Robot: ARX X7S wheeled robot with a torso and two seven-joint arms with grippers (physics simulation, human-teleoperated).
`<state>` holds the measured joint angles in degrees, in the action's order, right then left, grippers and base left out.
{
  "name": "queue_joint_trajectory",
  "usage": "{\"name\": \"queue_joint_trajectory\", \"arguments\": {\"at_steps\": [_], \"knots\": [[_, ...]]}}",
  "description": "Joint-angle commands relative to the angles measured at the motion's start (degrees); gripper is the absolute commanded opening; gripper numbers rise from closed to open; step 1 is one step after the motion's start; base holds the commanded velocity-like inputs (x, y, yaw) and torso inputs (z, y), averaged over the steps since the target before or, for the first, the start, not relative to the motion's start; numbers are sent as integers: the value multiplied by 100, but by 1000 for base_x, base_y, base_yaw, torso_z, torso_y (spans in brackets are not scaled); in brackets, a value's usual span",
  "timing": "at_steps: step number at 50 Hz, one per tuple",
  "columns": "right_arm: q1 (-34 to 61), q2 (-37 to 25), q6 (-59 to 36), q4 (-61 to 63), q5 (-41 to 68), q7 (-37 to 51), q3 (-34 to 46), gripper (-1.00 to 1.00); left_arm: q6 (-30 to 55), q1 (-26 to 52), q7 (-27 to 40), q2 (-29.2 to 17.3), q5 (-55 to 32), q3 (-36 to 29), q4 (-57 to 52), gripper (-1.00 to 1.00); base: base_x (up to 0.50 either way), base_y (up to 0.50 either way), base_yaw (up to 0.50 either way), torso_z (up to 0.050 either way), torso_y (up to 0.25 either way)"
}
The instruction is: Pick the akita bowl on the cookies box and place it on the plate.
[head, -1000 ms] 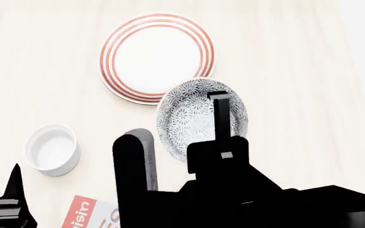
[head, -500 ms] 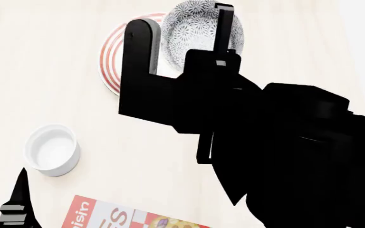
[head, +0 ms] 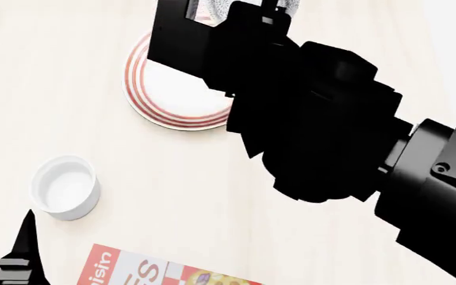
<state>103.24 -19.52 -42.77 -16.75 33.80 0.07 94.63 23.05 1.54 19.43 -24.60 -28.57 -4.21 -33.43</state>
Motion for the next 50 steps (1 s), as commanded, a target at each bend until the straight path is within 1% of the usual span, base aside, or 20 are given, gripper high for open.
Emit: {"name": "queue_joint_trajectory", "arguments": {"at_steps": [1,7,19,22,27,31,32,50], "knots": [[-235,492,489,-1096,-377,12,-100,-100,-145,-55,-100,-42,57,-65,-10,100,0,0,0,0,0],[-361,746,733,-1565,-464,21,-134,-100,-163,-100,-109,-63,24,-50,-60,100,0,0,0,0,3],[-572,929,1092,-1531,-643,237,-122,-100,-209,-137,-98,-71,39,-58,-45,100,0,0,0,0,0],[-641,1007,1190,-1671,-675,244,-124,-100,-174,-140,-217,-106,-153,-32,-30,100,0,0,0,0,0],[-713,1151,1338,-1935,-723,246,-143,-100,-235,-183,-241,-136,-119,-45,-92,100,0,0,0,0,0],[-799,1245,1445,-2126,-781,239,-113,-100,-469,-257,-455,-142,-78,-120,-13,100,0,0,0,0,2],[-816,1255,1461,-2145,-790,237,-107,-100,-668,-304,-593,-141,-32,-144,22,100,0,0,0,0,0],[-1110,1793,1953,-3202,-985,178,-91,-100,-842,-392,-729,-120,-251,-66,117,100,0,0,0,0,1]]}}
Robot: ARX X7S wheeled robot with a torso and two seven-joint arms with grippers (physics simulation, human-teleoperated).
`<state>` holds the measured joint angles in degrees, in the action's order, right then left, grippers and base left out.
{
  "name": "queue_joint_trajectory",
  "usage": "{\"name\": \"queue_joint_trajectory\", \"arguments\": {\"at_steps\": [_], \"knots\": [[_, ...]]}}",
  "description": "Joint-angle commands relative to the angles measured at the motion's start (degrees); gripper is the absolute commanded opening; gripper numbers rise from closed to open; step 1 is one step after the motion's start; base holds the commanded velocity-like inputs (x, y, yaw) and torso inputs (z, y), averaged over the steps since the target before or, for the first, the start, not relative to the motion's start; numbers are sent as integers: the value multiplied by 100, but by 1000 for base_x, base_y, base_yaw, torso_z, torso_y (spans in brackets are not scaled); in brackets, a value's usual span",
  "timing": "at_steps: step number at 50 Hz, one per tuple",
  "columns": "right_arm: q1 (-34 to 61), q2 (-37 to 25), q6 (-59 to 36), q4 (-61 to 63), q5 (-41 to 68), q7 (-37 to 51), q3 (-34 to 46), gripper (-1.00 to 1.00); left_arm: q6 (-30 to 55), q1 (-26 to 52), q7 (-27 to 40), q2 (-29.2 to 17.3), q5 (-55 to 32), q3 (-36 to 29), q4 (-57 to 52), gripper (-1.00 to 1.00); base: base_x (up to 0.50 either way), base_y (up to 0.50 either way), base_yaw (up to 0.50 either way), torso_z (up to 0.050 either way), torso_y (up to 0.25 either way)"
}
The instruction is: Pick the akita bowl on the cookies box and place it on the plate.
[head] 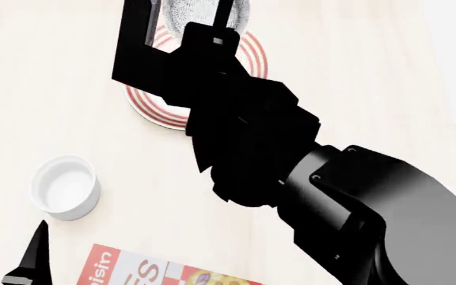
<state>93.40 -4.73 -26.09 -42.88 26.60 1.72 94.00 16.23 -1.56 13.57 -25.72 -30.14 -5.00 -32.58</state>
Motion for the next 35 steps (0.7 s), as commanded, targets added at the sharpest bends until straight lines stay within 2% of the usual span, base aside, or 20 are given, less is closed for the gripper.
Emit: {"name": "queue_joint_trajectory", "arguments": {"at_steps": [1,10,35], "knots": [[-133,349,299,-638,-269,13,-38,-100,-181,-89,-167,-6,-125,23,42,100,0,0,0,2,-123],[-236,466,362,-770,-392,22,-139,-100,-237,-146,-199,-22,-246,85,15,100,0,0,0,12,-238],[-549,472,302,-713,-864,-94,-506,-100,-320,-232,-222,-15,-401,119,-1,100,0,0,0,0,-1]]}}
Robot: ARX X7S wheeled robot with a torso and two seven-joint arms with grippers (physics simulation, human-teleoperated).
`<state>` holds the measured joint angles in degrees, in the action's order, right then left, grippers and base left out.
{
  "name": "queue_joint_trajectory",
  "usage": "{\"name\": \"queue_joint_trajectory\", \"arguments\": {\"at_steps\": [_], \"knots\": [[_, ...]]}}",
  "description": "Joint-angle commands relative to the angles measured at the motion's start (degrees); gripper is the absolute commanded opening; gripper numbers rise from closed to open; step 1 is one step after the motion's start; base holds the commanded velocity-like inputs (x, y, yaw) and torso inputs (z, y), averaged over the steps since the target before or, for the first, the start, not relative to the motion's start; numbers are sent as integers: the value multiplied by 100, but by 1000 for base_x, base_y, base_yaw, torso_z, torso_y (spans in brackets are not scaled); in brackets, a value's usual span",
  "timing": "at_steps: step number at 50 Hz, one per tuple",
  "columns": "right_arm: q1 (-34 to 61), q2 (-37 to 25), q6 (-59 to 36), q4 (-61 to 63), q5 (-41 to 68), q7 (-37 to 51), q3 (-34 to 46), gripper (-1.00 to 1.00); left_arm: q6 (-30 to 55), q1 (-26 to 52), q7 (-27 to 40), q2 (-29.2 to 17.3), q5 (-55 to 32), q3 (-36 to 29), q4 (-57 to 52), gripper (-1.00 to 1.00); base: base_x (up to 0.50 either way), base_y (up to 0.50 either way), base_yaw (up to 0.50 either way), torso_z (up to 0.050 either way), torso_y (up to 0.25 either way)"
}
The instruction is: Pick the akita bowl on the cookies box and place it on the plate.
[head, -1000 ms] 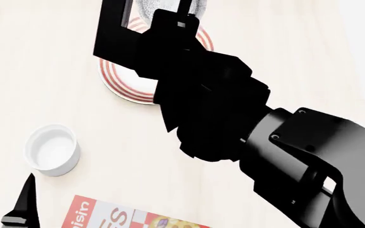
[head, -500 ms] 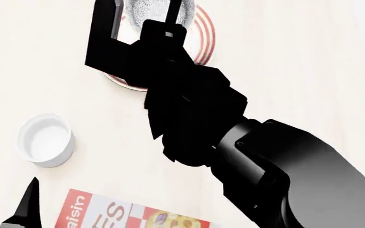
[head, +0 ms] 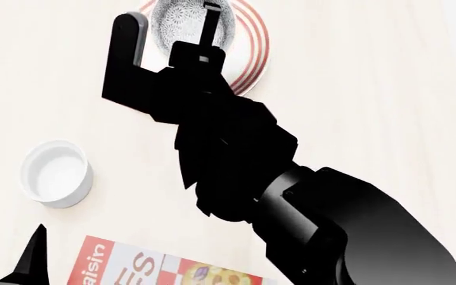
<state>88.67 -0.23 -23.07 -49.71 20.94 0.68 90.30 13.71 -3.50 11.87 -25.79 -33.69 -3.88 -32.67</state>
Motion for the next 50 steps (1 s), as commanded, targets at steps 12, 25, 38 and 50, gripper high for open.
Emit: {"name": "queue_joint_trajectory", "arguments": {"at_steps": [12,25,38,50], "knots": [[-171,22,-37,-90,-280,-92,-163,-100,-67,-37,-48,-35,-42,-15,7,100,0,0,0,0,0],[-135,22,-31,-94,-273,-103,-166,100,-53,-32,-31,-54,-63,-32,6,100,0,0,0,0,0],[73,20,-26,-112,-235,-104,-184,100,-66,-39,-15,-61,-66,-52,-10,100,0,0,0,0,0],[379,-1061,-875,1962,128,-150,-289,100,-51,-42,17,-86,-63,-67,-38,100,0,0,0,0,0]]}}
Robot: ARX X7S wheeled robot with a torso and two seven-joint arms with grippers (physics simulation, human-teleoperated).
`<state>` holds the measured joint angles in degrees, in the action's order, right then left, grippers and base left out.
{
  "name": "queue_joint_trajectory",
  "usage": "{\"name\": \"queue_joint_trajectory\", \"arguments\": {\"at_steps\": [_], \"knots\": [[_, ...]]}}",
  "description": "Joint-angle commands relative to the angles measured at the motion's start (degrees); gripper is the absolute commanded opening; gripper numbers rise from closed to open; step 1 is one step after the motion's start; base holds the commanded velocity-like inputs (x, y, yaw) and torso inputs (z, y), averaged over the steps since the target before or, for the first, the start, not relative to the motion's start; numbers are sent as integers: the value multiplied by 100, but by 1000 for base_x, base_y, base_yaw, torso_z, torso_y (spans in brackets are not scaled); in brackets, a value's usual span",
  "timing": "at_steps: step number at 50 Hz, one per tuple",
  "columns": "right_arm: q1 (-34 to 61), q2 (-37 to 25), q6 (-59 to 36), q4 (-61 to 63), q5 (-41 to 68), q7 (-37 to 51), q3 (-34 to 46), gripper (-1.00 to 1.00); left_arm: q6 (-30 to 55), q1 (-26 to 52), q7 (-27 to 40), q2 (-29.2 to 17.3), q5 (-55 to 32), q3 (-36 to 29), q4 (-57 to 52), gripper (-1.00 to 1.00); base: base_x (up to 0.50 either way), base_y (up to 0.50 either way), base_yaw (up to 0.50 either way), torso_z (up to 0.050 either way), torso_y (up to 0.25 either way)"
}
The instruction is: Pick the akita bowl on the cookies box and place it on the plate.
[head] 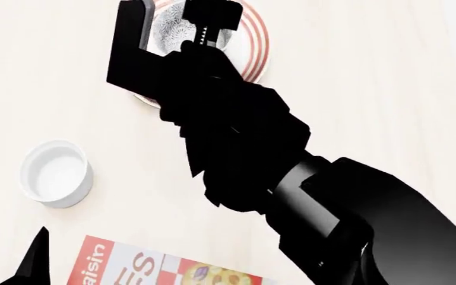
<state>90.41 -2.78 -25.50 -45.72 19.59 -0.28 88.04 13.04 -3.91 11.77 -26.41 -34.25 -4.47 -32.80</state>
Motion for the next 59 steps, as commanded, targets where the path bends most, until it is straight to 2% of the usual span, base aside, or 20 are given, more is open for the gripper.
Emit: {"name": "queue_joint_trajectory", "arguments": {"at_steps": [1,8,11,16,24,30,32,34,38,40,43,49,50,52,53,55,57,59], "knots": [[221,-912,-730,1782,279,-30,-50,100,18,1,34,-27,-4,-9,-32,100,0,0,0,0,0],[527,-2003,-1595,3904,639,37,-88,100,55,28,78,-50,51,-42,-59,100,0,0,0,0,0],[684,-2645,-2006,5118,844,254,-216,100,114,58,141,-75,33,-20,-121,100,0,0,0,0,0],[654,-3388,-2197,6293,1004,742,-486,100,172,113,239,-90,83,-24,-199,100,0,0,0,0,0],[0,-4563,-2151,8463,1293,2740,-1446,100,-74,181,508,12,199,257,-367,100,0,0,0,0,0],[-838,-5167,-1657,9424,1182,4160,-1743,100,-434,167,686,140,374,508,-510,100,0,0,0,0,0],[-1327,-5420,-1389,9772,1046,4962,-1824,100,-696,172,778,241,524,649,-578,100,0,0,0,0,0],[-1635,-5632,-929,9908,1000,5279,-1888,100,-778,172,836,270,573,717,-635,100,0,0,0,0,0],[-2424,-6014,-498,10253,272,6563,-1750,100,-1154,160,985,431,852,875,-801,100,0,0,0,0,0],[-2638,-6078,-299,10258,161,6836,-1712,100,-1297,145,1011,493,926,911,-832,100,0,0,0,0,0],[-3168,-6385,509,10304,-32,7772,-1800,100,-1566,140,1101,617,1107,1011,-925,100,0,0,0,0,0],[-3898,-7207,2012,10370,-418,8935,-1868,100,-2022,97,1270,794,1482,1226,-1124,100,0,0,0,0,0],[-4085,-7282,2122,10364,-454,9014,-2022,100,-2025,91,1282,801,1487,1230,-1123,100,0,0,0,0,0],[-5804,-7281,2393,10326,-664,9025,-3741,100,-2091,73,1314,846,1514,1250,-1116,100,0,0,0,0,0],[-6647,-7337,2861,10206,-697,9024,-4464,100,-2146,66,1326,873,1591,1251,-1113,100,0,0,0,0,0],[-8068,-7213,3106,10171,-970,9024,-5809,100,-2191,73,1353,904,1648,1254,-1111,100,0,0,0,0,0],[-9041,-7125,3336,10145,-1195,9015,-6677,100,-2277,49,1368,929,1767,1264,-1140,100,0,0,0,0,0],[-9376,-7015,3480,10066,-1280,8988,-6971,100,-2328,23,1386,945,1817,1283,-1158,100,0,0,0,0,0]]}}
